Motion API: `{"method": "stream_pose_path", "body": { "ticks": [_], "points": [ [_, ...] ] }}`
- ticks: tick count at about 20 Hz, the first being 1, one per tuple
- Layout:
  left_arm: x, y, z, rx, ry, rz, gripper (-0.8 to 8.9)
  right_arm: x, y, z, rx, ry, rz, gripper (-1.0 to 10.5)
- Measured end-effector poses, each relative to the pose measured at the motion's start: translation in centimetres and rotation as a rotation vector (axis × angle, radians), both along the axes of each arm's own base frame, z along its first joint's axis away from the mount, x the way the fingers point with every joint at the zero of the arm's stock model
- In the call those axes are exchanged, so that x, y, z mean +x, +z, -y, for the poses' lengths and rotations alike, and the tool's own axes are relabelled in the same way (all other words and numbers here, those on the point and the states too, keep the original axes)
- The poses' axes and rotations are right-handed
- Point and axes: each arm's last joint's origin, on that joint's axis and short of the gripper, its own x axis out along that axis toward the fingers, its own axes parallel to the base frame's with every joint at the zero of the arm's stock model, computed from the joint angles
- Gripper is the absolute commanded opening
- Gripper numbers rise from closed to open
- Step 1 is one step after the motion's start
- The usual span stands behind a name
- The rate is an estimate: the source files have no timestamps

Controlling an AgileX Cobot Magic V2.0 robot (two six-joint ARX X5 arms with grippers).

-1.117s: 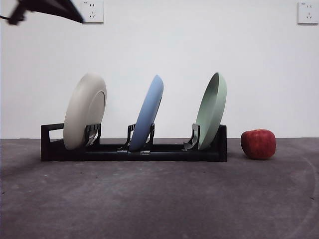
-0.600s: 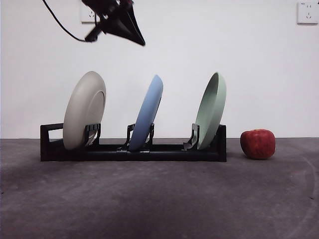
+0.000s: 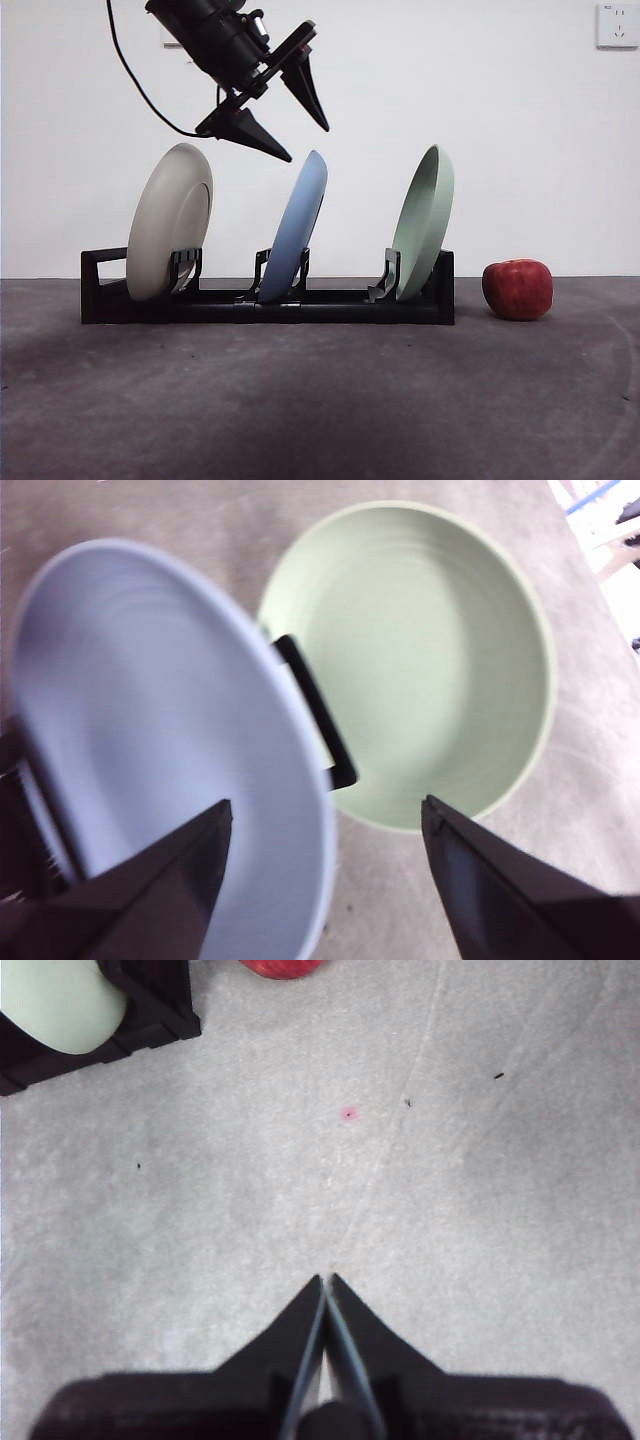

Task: Take the blue plate from the plate rack,put the plate on the table,take the apple from the table,put the apple in the plate

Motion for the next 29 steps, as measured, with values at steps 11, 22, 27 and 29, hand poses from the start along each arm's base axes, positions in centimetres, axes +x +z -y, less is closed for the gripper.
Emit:
{"method": "stream_pose_path", "body": {
  "ticks": [11,22,27,29],
  "points": [
    [0.0,0.3,1.1,0.06,0.059,0.088,3.13,0.0,0.0,0.0,-0.005,-0.003,0.002,0.0],
    [0.1,-1.0,2.5,0.093,0.052,0.071,0.49,0.0,0.0,0.0,-0.007,-0.004,0.001,0.0],
    [0.1,-1.0,2.5,0.094,0.052,0.072,0.21,0.0,0.0,0.0,-0.011,0.001,0.002,0.0],
    [0.0,-1.0,2.6,0.085,0.052,0.063,-0.06,0.0,0.0,0.0,-0.015,0.007,0.003,0.0]
  ]
}}
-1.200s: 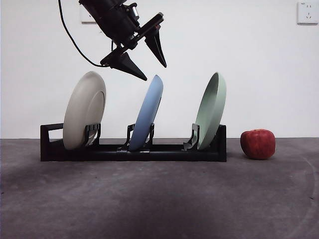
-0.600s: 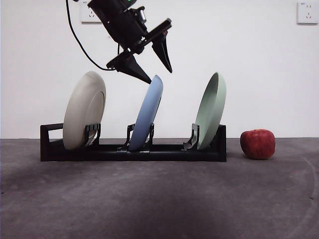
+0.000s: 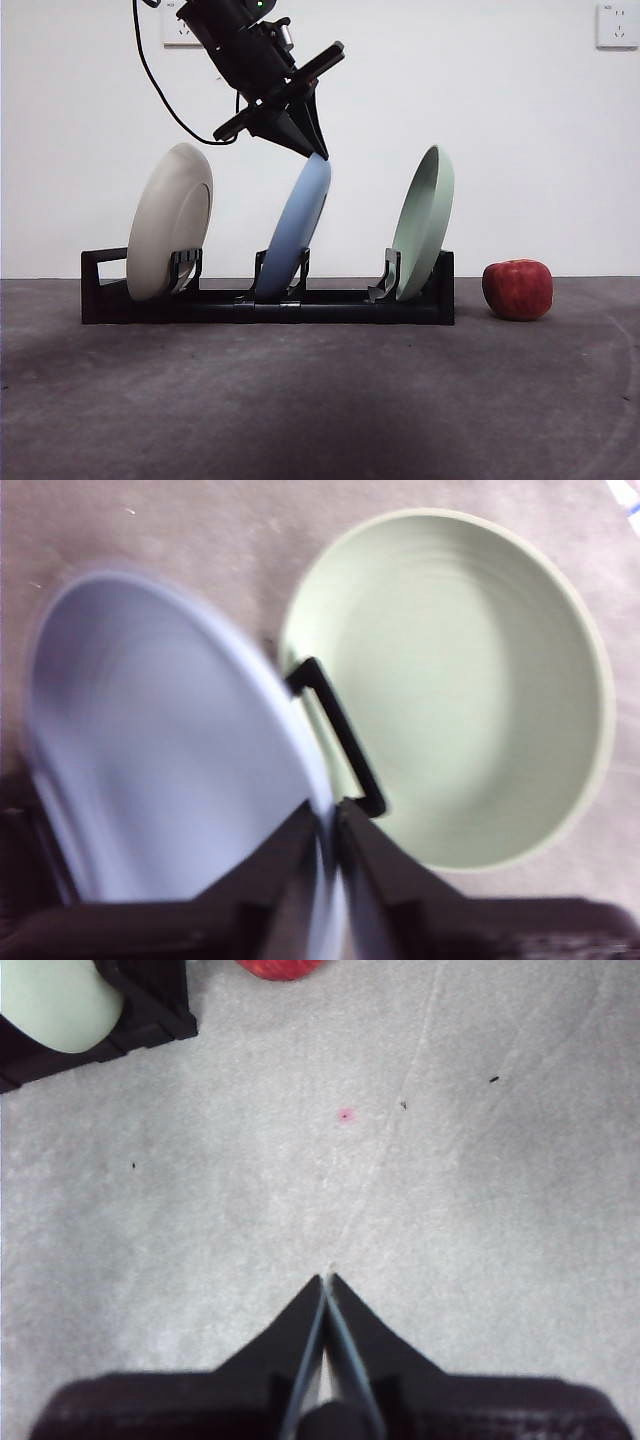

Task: Take the blue plate from the plate rack,put the plate on the table,take the apple from the table,put the apple in the plate

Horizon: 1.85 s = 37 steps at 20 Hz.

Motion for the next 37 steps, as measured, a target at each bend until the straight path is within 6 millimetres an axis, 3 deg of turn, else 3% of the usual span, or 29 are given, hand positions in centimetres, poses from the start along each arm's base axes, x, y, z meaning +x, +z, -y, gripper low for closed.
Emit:
{"method": "stream_pose_path", "body": {
  "ticks": [14,20,24,28,32,37],
  "points": [
    [-0.5,0.3,0.2,-0.044,-0.013,-0.066,-0.06,-0.2,-0.1,0.0,-0.004,0.004,-0.023,0.0],
    [-1.4,4.3,-0.2,-0.083,-0.018,0.003,-0.06,-0.2,-0.1,0.0,-0.004,0.004,-0.023,0.0],
    [-3.9,8.1,-1.3,-0.108,-0.028,0.072,-0.06,-0.2,-0.1,0.0,-0.004,0.004,-0.024,0.0],
    [-7.9,11.2,-1.7,-0.103,-0.153,0.097,-0.06,-0.2,-0.1,0.0,-0.004,0.004,-0.024,0.0],
    [-12.2,11.4,-0.1,0.01,-0.354,0.04,-0.06,-0.2,-0.1,0.0,-0.004,0.004,-0.024,0.0],
    [-16.8,10.7,4.3,0.172,-0.556,0.061,-0.06,-0.2,-0.1,0.0,-0.004,0.004,-0.025,0.0]
  ]
}}
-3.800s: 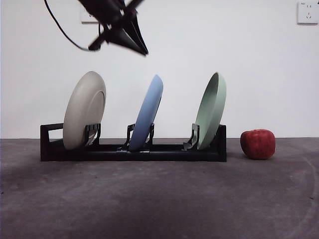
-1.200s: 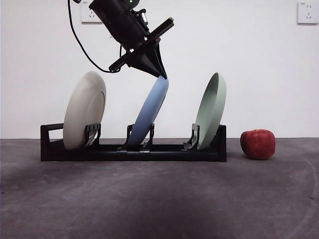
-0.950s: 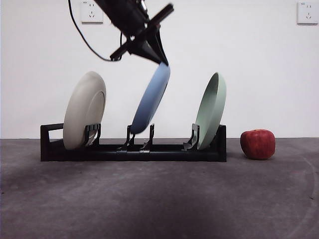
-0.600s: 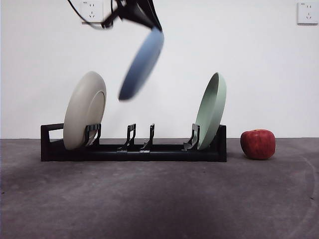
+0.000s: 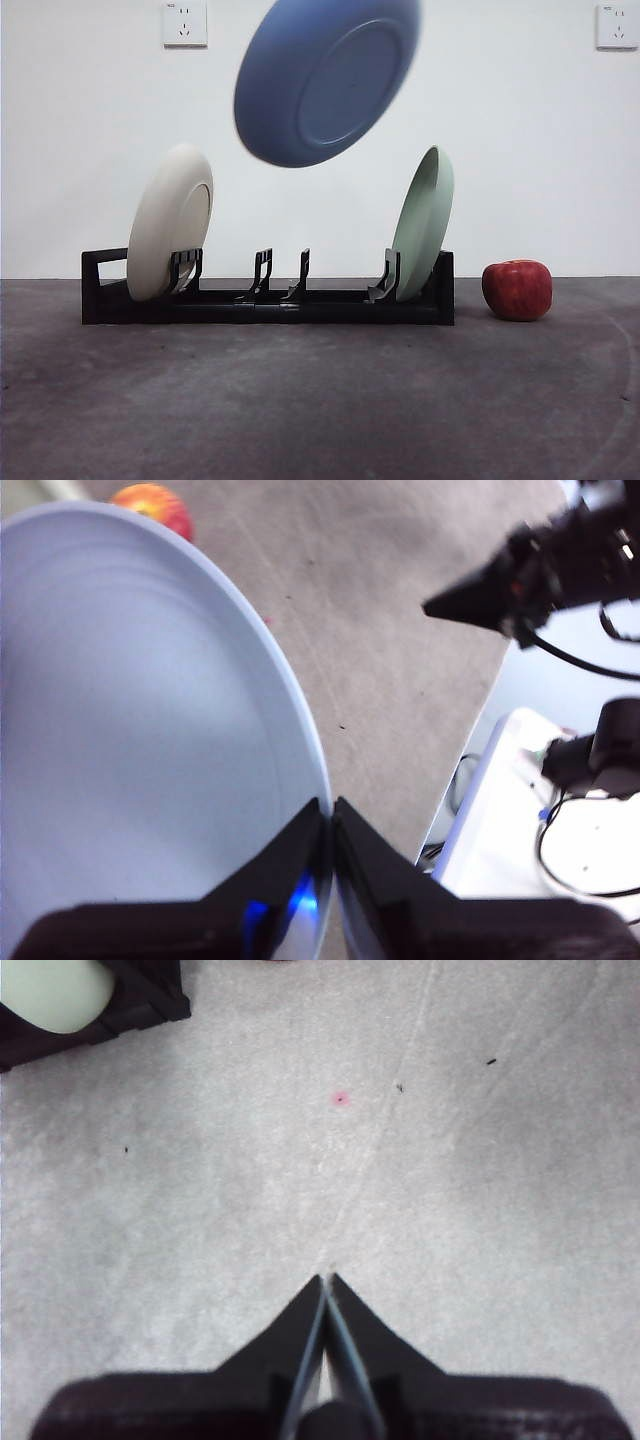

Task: Take the blue plate from the plate rack,put the plate on the table,take the apple from the table,put the apple in the plate

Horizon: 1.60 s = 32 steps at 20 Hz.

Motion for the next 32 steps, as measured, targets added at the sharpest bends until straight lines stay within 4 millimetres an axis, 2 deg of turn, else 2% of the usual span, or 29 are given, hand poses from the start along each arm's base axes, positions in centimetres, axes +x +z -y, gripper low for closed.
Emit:
{"method": "stream_pose_path", "body": {
  "ticks": [5,8,10,12,16,19,23,27,32],
  "points": [
    [-5.0,-0.1,4.3,0.162,-0.032,0.188,-0.06,0.0,0.0,0.0,-0.001,0.0,0.0,0.0],
    [-7.9,-0.5,6.2,0.202,-0.072,0.243,-0.06,0.0,0.0,0.0,-0.002,0.003,0.0,0.0],
    [-9.4,-2.1,7.2,0.274,-0.079,0.255,-0.06,0.0,0.0,0.0,-0.013,0.001,0.001,0.0],
    [-10.4,-4.8,8.0,0.396,-0.056,0.269,-0.06,0.0,0.0,0.0,-0.022,0.004,0.003,0.0],
    [-11.8,-11.1,8.6,0.619,0.019,0.302,-0.06,0.0,0.0,0.1,-0.041,0.003,0.005,0.0],
    [-12.3,-15.3,9.1,0.631,0.059,0.314,-0.06,0.0,0.0,0.1,-0.042,0.003,0.007,0.0],
    [-12.4,-19.8,8.6,0.642,0.092,0.294,-0.06,0.0,0.0,0.1,-0.046,0.001,0.007,0.0],
    [-12.5,-22.4,8.4,0.603,0.111,0.298,-0.06,0.0,0.0,0.2,-0.06,-0.005,0.009,0.0],
    [-12.5,-23.6,8.0,0.617,0.113,0.291,-0.06,0.0,0.0,0.2,-0.066,-0.009,0.008,0.0]
  ]
}}
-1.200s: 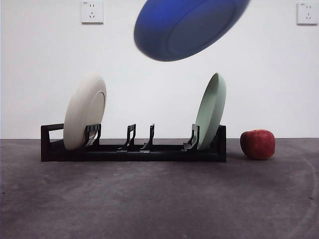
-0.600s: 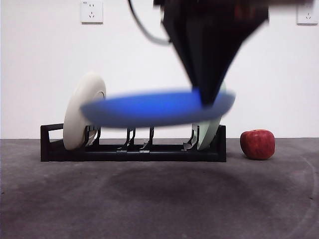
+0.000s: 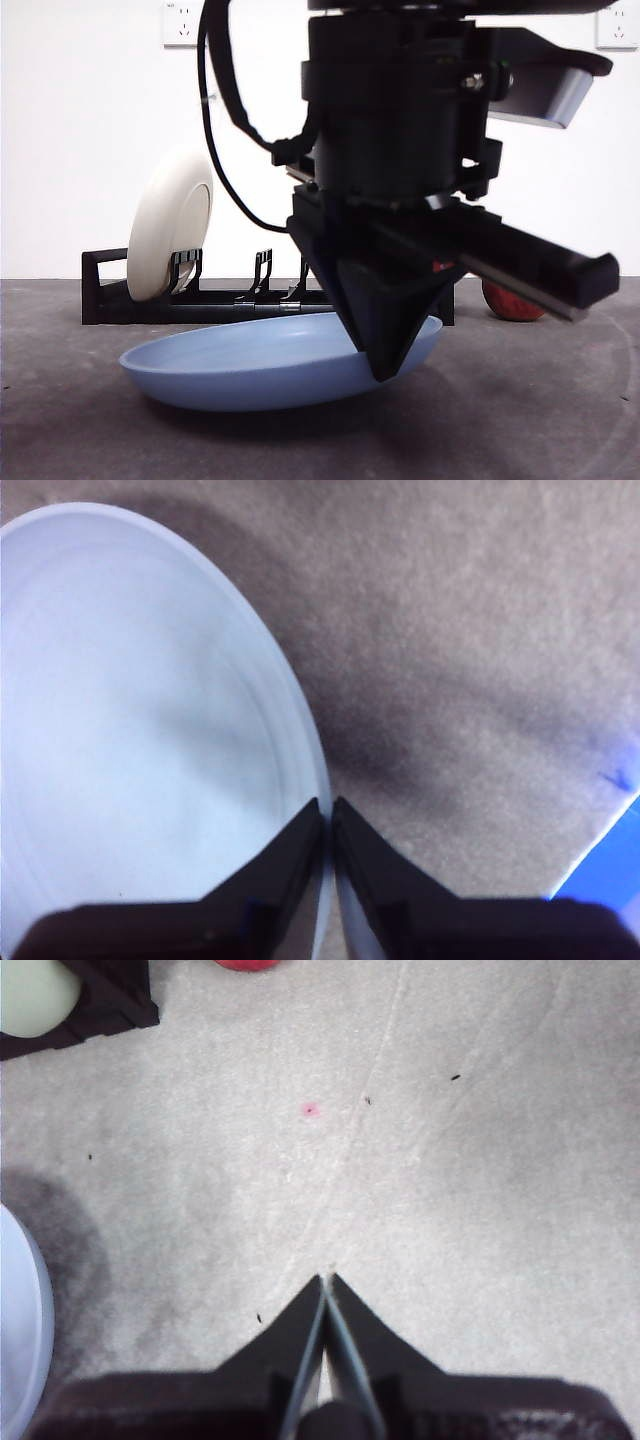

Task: Take the blue plate from the plate rack,put the plate on the table,take the apple from the table,put the apple in the plate

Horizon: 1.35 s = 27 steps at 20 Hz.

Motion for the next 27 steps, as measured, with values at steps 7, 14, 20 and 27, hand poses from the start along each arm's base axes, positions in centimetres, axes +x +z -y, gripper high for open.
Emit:
{"method": "stream_pose_path", "body": {
  "ticks": [7,14,20,27],
  "points": [
    [1.0,-0.1,0.0,-0.069,0.019,-0.088,1.2,0.0,0.0,0.0,0.0,0.0,-0.002,0.0],
    [1.1,-0.3,-0.6,-0.024,0.035,-0.118,1.92,0.0,0.0,0.0,0.0,0.0,-0.002,0.0],
    [0.6,0.2,-0.8,-0.072,0.026,-0.238,1.84,0.7,0.5,-0.3,0.068,0.065,0.087,0.0],
    [-0.8,7.9,-3.6,-0.322,-0.035,-0.236,-0.09,2.5,2.5,-0.4,0.08,0.096,0.368,0.2]
  ]
}}
